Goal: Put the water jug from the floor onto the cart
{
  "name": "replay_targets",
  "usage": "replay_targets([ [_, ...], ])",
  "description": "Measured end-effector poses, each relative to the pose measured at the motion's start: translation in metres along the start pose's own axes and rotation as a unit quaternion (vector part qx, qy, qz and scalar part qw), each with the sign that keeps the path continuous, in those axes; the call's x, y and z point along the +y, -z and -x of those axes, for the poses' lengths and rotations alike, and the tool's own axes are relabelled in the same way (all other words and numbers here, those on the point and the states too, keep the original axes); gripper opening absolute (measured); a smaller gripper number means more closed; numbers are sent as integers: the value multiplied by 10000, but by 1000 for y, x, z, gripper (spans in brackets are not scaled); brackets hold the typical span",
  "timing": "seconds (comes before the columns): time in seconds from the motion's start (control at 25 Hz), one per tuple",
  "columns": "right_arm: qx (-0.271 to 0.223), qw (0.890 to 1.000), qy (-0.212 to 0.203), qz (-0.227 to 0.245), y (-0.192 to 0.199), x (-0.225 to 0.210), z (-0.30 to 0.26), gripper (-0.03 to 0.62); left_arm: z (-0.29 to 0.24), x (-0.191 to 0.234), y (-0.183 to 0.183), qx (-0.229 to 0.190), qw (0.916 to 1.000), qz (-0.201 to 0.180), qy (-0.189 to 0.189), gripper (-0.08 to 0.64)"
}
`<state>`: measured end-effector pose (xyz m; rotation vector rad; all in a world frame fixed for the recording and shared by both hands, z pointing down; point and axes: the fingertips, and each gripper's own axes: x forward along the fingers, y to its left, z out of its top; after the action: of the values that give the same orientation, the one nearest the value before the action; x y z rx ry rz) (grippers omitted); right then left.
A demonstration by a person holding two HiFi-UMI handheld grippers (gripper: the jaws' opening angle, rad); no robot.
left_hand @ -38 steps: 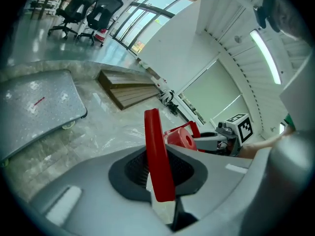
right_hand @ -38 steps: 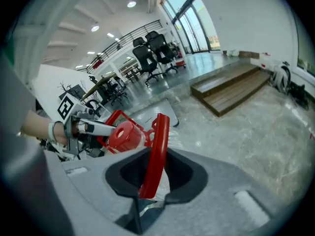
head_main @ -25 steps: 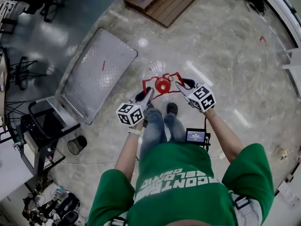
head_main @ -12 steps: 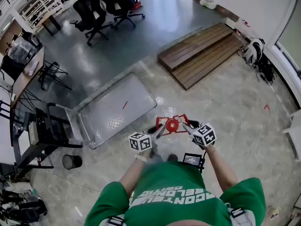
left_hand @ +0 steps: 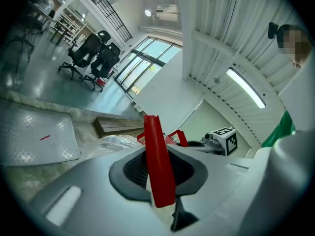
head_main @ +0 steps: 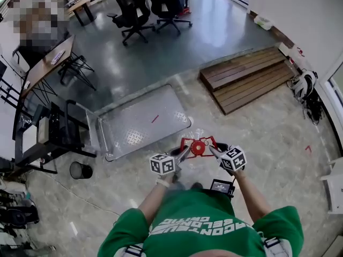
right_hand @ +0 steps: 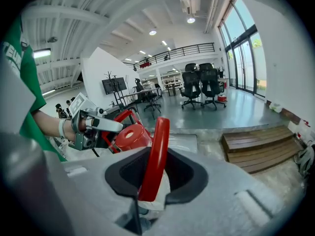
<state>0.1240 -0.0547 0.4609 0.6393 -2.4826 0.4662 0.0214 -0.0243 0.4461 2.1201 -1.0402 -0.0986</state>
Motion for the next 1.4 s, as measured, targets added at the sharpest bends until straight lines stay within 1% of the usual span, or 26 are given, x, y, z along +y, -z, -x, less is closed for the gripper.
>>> replay_targets([
  [0.24, 179, 9991, -298, 240, -32, 17, -44, 74, 29, 32, -27, -342, 9990, 180, -215, 74],
  [0.52, 396, 9946, -689, 661, -84, 54, -124, 74, 85, 94, -67, -834, 9943, 431, -503, 72],
  [0.76, 426, 9908, -952, 866, -118, 84, -187, 74, 131, 144, -98, -1060, 9904, 464, -759, 72],
  [1.08, 426, 9864, -1247, 986, -152, 112, -251, 74, 168, 194, -127, -1083, 9867, 493, -1108, 72],
  [1.28, 534, 9827, -1471, 994, -167, 105, -287, 74, 167, 226, -144, -1129, 9831, 642, -1292, 72],
  [1.4, 601, 9789, -1667, 1018, -176, 98, -319, 74, 165, 255, -154, -1109, 9805, 740, -1442, 72],
])
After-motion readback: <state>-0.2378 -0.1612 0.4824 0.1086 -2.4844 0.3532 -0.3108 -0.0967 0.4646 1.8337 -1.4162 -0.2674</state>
